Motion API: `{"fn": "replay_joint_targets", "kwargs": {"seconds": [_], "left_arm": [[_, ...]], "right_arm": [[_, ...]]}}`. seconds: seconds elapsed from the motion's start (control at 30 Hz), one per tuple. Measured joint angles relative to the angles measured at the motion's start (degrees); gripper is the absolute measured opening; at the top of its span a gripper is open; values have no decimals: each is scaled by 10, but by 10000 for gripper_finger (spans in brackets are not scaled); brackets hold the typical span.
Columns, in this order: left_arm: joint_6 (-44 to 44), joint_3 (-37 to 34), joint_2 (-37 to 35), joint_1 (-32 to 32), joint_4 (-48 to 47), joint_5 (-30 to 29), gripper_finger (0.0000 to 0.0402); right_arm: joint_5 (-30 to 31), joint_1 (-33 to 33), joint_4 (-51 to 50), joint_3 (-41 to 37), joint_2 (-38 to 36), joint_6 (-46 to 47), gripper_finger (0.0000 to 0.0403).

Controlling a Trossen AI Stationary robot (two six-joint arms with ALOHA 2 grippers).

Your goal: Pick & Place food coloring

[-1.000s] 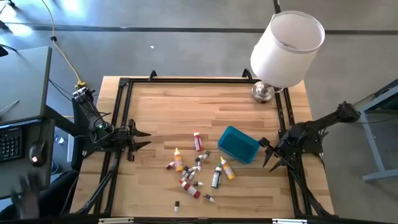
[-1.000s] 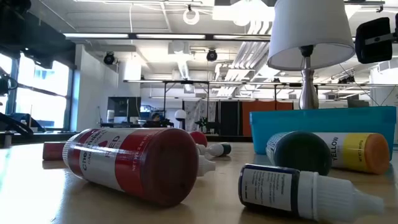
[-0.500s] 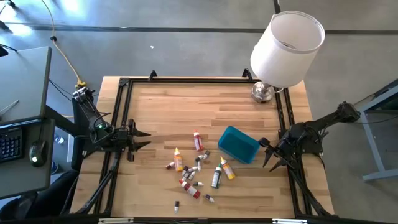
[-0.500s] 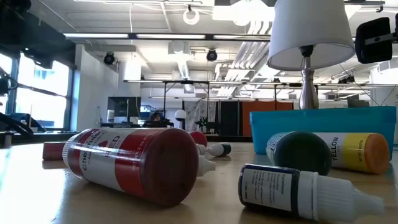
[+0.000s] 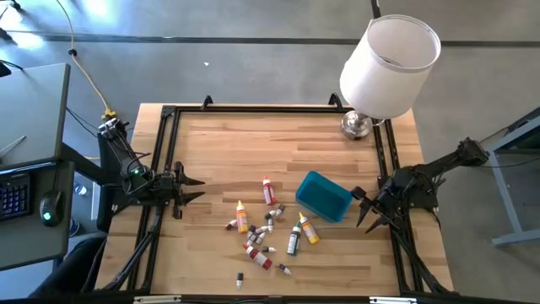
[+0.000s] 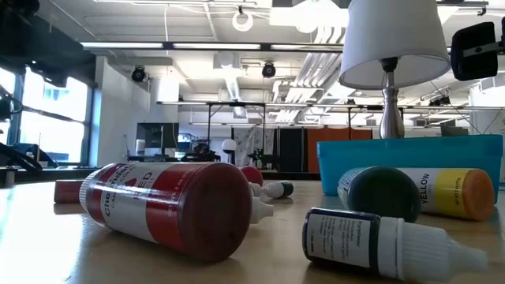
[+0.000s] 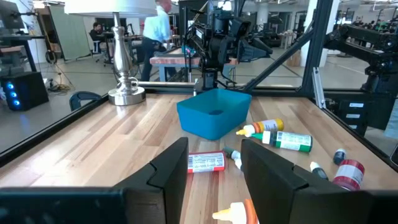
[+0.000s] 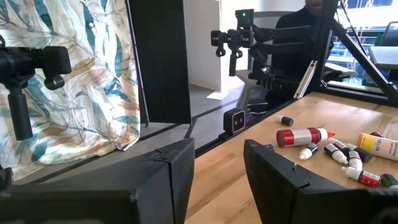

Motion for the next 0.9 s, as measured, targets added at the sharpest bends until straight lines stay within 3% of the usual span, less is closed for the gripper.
{"fn": "replay_joint_targets", "kwargs": {"seconds": [0.9], "left_arm": [[0, 0, 0, 0, 0, 0, 145]], "right_arm": [[0, 0, 0, 0, 0, 0, 133]]}}
